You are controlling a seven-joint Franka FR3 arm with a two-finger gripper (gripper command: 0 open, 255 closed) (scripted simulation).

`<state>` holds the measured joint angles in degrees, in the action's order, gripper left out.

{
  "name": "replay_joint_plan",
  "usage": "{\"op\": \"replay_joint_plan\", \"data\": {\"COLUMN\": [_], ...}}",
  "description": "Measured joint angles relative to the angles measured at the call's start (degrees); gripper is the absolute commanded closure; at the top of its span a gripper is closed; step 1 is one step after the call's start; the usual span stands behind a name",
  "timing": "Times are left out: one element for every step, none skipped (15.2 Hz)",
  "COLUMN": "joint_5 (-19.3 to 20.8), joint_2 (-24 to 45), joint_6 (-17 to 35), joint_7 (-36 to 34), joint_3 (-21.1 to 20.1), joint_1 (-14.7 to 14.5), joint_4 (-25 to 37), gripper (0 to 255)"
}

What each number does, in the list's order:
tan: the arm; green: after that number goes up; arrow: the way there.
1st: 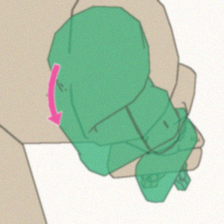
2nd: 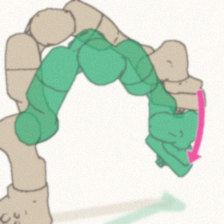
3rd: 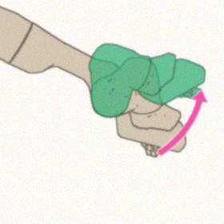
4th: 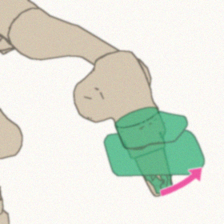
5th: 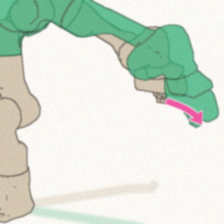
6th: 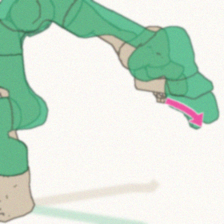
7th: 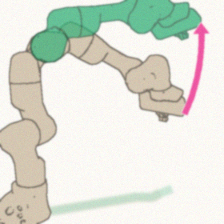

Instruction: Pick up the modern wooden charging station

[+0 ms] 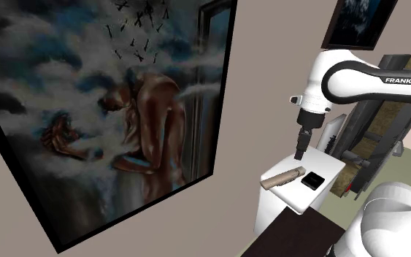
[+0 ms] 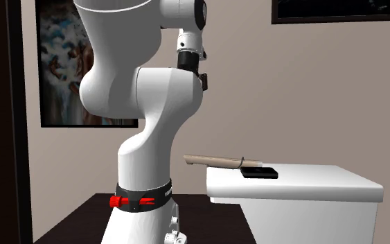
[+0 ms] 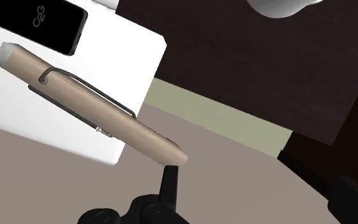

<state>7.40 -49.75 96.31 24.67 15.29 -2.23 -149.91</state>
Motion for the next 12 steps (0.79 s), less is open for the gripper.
{"op": "replay_joint_plan", "data": {"joint_5": [1.4, 2.8, 4.1, 5.4, 6.9, 8.3, 9.4, 10.8, 12.0, 13.1, 13.8, 15.0], "joint_2": [-0.3, -0.1, 0.2, 1.1, 1.5, 2.2, 3.7, 4.2, 5.1, 7.1, 9.2, 11.1], "joint_6": [1.8, 3.2, 4.8, 6.8, 8.5, 10.2, 11.9, 13.8, 15.7, 18.0, 20.4, 23.1], "joint_7": [2.9, 5.9, 8.8, 11.7, 14.8, 17.9, 20.8, 23.8, 26.7, 29.7, 32.5, 35.7], "joint_3": [1.5, 3.2, 4.8, 6.5, 8.4, 10.3, 12.1, 13.9, 15.7, 17.9, 19.8, 22.2], "joint_1": [-0.2, -0.3, -0.5, -0.9, -0.9, -1.1, -1.7, -1.8, -2.2, -2.9, -4.0, -4.6], "joint_4": [-1.8, -2.8, -3.9, -4.8, -5.7, -6.4, -6.3, -7.3, -8.0, -7.9, -7.8, -8.3], "gripper": [0, 0, 0, 0, 0, 0, 0, 0, 0, 0, 0, 0]}}
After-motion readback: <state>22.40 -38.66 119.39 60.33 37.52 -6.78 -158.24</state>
